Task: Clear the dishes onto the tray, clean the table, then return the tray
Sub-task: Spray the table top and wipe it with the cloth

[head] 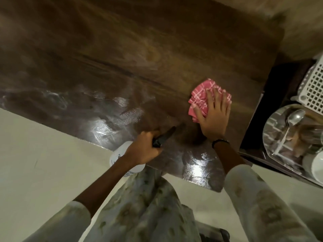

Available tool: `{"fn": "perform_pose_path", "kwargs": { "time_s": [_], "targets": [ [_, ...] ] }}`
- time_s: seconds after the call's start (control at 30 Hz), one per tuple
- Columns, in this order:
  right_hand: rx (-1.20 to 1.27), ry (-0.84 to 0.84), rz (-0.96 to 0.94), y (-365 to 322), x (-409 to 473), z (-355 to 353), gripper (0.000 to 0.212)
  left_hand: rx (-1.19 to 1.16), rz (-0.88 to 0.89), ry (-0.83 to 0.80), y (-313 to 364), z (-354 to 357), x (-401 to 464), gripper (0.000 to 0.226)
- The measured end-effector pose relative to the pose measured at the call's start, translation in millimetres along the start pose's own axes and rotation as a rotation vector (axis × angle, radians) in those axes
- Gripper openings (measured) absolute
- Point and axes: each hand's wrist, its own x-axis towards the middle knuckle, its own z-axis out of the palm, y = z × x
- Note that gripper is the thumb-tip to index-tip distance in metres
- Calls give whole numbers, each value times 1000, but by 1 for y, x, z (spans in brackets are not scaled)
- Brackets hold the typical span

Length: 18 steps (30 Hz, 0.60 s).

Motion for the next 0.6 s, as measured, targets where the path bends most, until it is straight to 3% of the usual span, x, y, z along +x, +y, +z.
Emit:
{"fn": "perform_pose_path", "kwargs": {
  "time_s": [0.07, 0.2, 0.43, 0.6],
  "targets": [
    [-12, -24, 20, 7, -28, 1, 72, 10, -1, -2, -3, 11, -10, 13],
    [-12, -57, 0, 14, -70, 4, 73, 56, -11, 25, -8, 24, -20, 20],
    [-45, -27, -5, -1, -60, 6, 72, 41, -26, 103, -22, 25, -23, 34],
    [-21, -36, -140, -58, -39, 17, 69, -91, -78, 154, -36, 20, -30, 17]
  ]
}}
